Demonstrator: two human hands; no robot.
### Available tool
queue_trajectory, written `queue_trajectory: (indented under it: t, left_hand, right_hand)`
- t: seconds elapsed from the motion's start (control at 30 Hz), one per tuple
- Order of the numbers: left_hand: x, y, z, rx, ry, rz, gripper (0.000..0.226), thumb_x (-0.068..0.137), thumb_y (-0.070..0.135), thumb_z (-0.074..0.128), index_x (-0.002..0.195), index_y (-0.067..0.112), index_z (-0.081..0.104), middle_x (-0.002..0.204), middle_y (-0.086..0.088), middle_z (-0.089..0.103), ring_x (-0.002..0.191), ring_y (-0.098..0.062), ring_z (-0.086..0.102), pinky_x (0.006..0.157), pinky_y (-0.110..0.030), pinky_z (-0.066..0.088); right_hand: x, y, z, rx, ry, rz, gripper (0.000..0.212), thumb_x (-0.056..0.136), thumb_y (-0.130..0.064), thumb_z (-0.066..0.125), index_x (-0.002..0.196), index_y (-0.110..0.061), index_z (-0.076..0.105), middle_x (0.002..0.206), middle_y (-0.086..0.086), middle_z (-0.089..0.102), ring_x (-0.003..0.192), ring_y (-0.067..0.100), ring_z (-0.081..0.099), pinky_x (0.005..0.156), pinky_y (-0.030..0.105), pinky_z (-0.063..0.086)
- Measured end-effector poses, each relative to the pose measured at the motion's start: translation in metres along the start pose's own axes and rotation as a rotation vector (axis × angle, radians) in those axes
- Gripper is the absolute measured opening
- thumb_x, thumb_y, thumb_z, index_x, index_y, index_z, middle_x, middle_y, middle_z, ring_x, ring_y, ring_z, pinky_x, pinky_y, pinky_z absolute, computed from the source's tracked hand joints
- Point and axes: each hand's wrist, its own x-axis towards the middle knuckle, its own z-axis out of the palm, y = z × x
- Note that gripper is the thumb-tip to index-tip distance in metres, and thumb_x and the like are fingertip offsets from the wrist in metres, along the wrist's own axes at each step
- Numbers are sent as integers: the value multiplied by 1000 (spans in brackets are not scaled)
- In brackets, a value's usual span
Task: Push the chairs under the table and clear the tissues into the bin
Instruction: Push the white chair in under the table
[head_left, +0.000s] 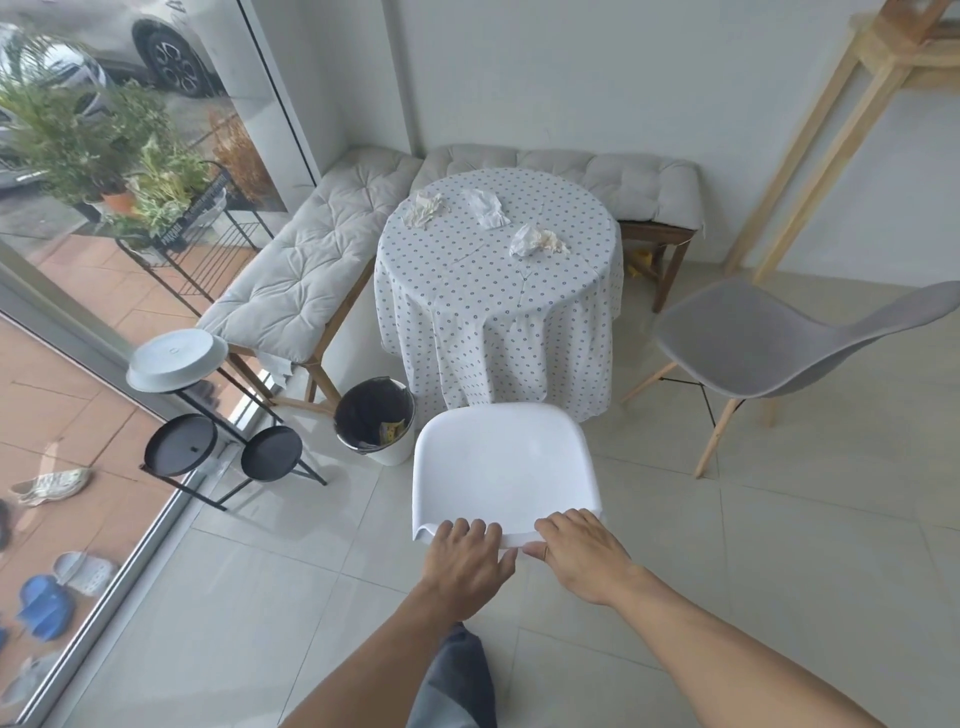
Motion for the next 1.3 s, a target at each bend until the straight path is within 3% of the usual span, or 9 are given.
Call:
queue_trajectory:
  t: [0.73,1.07,1.3]
  left_hand:
    - [179,-203,-42,18,-49,156,56,105,59,26,119,14,56,111,-6,67,108,-32,58,104,-41,38]
    - [249,-246,-61,32,-89,178,55,105,59,27,122,14,55,116,-8,66,115,-34,57,108,-46,37]
    - [292,-256,-68,5,-153,133,61,105,61,22,139,16,46,133,-10,62,129,-34,49,111,-50,33]
  right_hand:
    - [228,-18,-60,144,-29,212,45,109,-49,31,108,-11,54,110,8,63,108,31,53,101,40,39]
    - [297,-2,-79,212,-22,284,40,109,-44,36,109,-9,56,111,10,64,112,32,55,104,40,36]
    - [332,14,-92,207,-29,344,39,109,-43,37,109,-9,57,114,11,64,117,32,52,108,40,32]
